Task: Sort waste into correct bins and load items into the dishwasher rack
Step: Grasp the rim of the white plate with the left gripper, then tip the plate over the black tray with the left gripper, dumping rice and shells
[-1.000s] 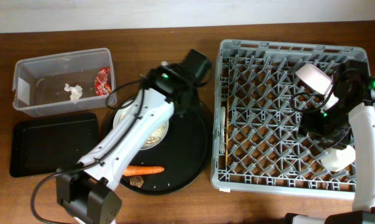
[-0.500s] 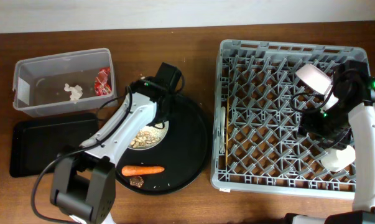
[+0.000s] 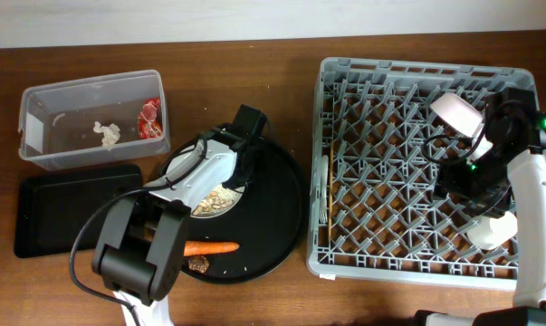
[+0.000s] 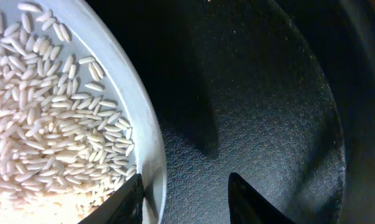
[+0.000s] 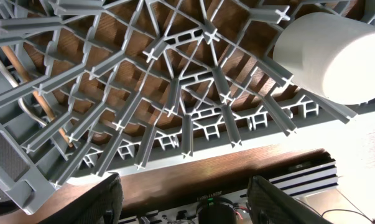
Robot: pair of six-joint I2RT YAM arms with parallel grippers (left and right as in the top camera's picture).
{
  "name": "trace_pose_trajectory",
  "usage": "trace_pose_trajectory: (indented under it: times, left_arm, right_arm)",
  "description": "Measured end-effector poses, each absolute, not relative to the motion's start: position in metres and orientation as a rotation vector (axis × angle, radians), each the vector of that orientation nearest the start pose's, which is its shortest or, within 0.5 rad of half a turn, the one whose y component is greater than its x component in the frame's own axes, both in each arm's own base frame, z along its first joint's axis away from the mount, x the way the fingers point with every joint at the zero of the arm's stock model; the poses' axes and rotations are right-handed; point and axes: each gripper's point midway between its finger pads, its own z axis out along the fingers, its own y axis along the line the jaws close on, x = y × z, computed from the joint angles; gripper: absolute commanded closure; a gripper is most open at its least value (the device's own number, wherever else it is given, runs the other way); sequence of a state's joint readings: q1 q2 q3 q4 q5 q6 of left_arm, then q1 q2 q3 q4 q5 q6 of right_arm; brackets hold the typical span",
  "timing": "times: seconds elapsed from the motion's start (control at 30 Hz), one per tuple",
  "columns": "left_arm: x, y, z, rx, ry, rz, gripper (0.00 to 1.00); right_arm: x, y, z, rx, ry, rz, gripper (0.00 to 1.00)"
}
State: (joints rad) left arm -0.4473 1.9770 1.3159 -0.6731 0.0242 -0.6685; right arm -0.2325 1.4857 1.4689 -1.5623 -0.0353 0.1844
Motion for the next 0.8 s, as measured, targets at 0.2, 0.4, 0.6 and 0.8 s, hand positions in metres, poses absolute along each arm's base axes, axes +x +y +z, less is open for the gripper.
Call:
trace_pose_trajectory:
  times: [0.2,0.4,0.6,0.8]
  left_arm:
    - [0.352,-0.158,0.007,-0.258,2.998,-0.017,0.57]
    - [0.35,-0.157,0.005,-0.18,3.013,-0.004,0.59]
    - [0.334,-0.162,0.004,-0.141,3.093,-0.058,0.81]
    - [0.346,-0.165,0.005,-0.072,3.05,-0.088,0.79]
  right_arm:
    - [0.236,-0.05,0.187,0.651,3.084,0.056,0.33]
    - [0.236,-0.05,0.187,0.653,3.083,0.056,0.33]
    - [0.236,-0.05,0.187,0.65,3.084,0.056,0.32]
    - [0.236,-0.05,0.187,0.652,3.084,0.056,0.32]
